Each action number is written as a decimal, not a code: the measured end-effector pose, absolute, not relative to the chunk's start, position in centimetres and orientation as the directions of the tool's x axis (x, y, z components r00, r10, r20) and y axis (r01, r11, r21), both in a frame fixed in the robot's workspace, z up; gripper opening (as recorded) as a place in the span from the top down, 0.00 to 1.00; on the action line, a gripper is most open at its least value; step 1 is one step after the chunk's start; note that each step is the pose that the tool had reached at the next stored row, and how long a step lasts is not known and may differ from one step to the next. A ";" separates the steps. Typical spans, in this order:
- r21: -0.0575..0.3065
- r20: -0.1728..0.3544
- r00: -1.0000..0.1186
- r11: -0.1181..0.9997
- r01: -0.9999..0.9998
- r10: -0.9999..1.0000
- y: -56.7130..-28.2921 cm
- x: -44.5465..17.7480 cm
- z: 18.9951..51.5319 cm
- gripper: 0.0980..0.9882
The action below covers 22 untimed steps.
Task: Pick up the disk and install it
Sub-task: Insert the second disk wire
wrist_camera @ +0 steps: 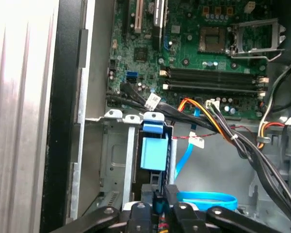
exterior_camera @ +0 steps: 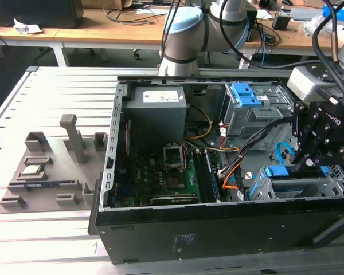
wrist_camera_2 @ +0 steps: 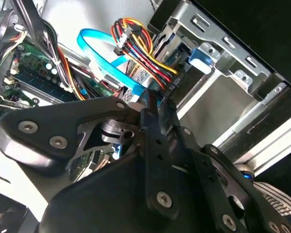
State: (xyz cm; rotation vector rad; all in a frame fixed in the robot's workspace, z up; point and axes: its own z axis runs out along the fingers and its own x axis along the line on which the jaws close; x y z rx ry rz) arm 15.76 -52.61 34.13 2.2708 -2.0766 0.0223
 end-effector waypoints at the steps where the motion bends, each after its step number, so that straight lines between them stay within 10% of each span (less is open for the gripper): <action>1: 0.038 0.057 0.090 -0.088 -0.995 -0.994 -52.6 15.8 34.8 0.85; 5: 0.038 0.056 0.090 -0.088 -0.995 -0.994 -52.4 15.8 35.2 0.99; 22: 0.085 0.051 0.093 -0.088 -0.992 -0.994 -52.4 17.8 37.2 0.99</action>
